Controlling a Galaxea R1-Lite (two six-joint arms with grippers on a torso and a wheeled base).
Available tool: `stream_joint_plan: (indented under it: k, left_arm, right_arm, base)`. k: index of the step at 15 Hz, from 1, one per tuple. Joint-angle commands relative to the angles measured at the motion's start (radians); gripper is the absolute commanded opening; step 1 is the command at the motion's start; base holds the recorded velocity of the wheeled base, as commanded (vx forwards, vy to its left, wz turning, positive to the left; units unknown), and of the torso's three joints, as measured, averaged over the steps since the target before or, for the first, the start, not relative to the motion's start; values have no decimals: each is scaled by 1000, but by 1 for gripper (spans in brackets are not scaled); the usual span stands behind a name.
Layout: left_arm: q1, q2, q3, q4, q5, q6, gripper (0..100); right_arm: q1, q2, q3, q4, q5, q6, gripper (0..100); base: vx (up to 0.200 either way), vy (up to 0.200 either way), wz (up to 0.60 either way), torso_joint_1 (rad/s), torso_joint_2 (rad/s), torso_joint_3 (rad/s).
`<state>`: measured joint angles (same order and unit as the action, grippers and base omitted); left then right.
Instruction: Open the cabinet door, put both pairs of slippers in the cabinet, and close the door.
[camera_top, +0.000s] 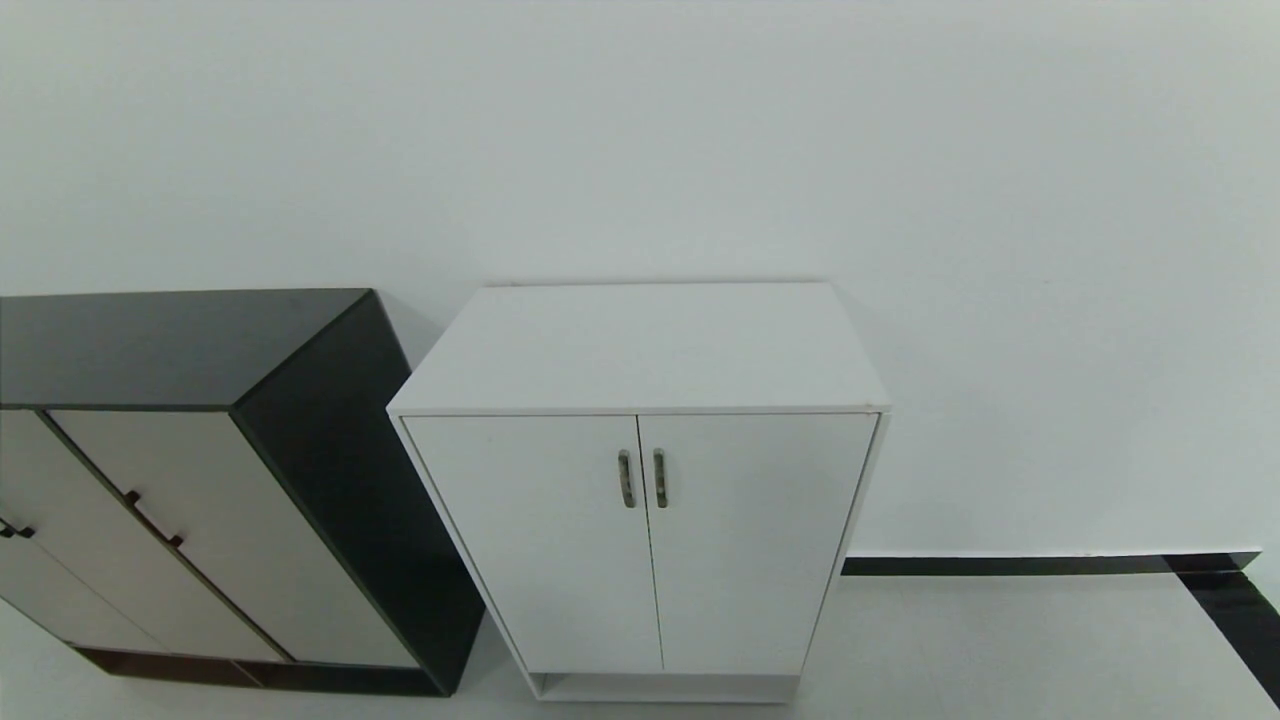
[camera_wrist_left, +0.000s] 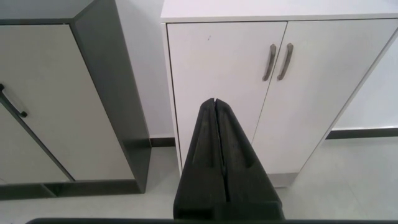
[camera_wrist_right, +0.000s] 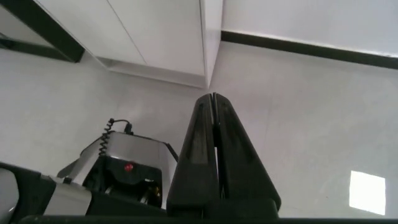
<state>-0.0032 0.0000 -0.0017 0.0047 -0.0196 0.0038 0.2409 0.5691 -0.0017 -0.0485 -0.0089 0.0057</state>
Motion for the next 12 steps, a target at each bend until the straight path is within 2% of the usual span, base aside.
stream_joint_plan:
  k: [1,2,4,8,12]
  left_arm:
    - [0,2,0,0,0,-1,0]
    - [0,2,0,0,0,1,0]
    - [0,2,0,0,0,-1,0]
    - [0,2,0,0,0,-1,0]
    - [0,2,0,0,0,-1,0]
  right_arm:
    - [11,35,2,18,-2,5,0]
    - [29,41,-3,70,1,-1,0]
    - [38,1,2,47,1,-4,0]
    - [-103,-164,2,47,-3,-1,0]
    - [-207,-347,2,47,-3,-1,0]
  base:
    - [0,0,0,0,0,0]
    - [0,0,0,0,0,0]
    - [0,0,0,0,0,0]
    - [0,0,0,0,0,0]
    - [0,0,0,0,0,0]
